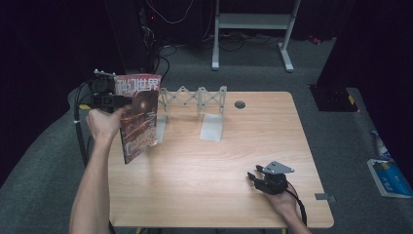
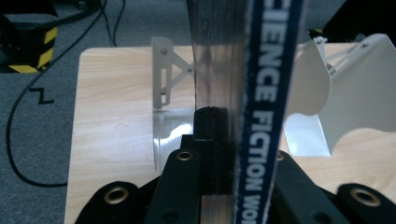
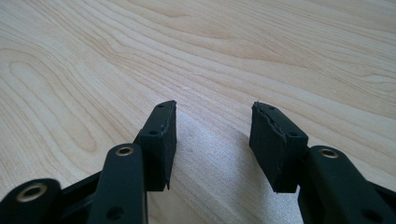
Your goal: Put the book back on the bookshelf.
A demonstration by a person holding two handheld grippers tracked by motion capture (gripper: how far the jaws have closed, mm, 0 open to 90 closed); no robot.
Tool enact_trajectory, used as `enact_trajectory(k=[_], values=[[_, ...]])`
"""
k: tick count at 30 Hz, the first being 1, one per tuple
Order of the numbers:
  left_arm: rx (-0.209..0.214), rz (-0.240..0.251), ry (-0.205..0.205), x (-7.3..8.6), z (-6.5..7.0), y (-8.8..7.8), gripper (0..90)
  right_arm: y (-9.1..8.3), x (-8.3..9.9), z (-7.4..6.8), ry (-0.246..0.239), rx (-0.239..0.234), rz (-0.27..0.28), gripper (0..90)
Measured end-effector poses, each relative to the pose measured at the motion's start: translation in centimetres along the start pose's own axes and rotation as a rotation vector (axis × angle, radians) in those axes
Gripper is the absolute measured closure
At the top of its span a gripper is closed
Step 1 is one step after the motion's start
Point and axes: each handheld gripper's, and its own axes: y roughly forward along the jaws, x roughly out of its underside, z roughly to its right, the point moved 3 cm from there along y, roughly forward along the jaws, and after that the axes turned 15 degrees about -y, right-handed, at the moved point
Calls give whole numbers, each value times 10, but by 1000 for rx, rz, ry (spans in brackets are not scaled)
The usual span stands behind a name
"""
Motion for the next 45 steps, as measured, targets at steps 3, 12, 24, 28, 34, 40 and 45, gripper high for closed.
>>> enact_trajectory(k=[3, 12, 24, 28, 34, 40, 45], values=[[-13, 44, -6, 1, -2, 2, 836, 0, 0, 0, 0, 0, 0, 510], [-1, 134, -49, 5, -4, 17, 837, 0, 0, 0, 0, 0, 0, 510], [15, 219, -97, 15, -6, 37, 837, 0, 0, 0, -1, -1, 1, 509], [20, 229, -97, 15, -5, 45, 837, -1, 0, 0, -1, 0, 0, 509], [30, 280, -97, 16, 4, 54, 837, -1, 1, 0, -4, 0, 0, 509], [35, 312, -119, 20, 5, 63, 837, -1, 1, -1, -5, 0, 0, 509], [46, 355, -151, 25, 2, 67, 837, -2, 1, -1, -5, 0, 0, 509]])
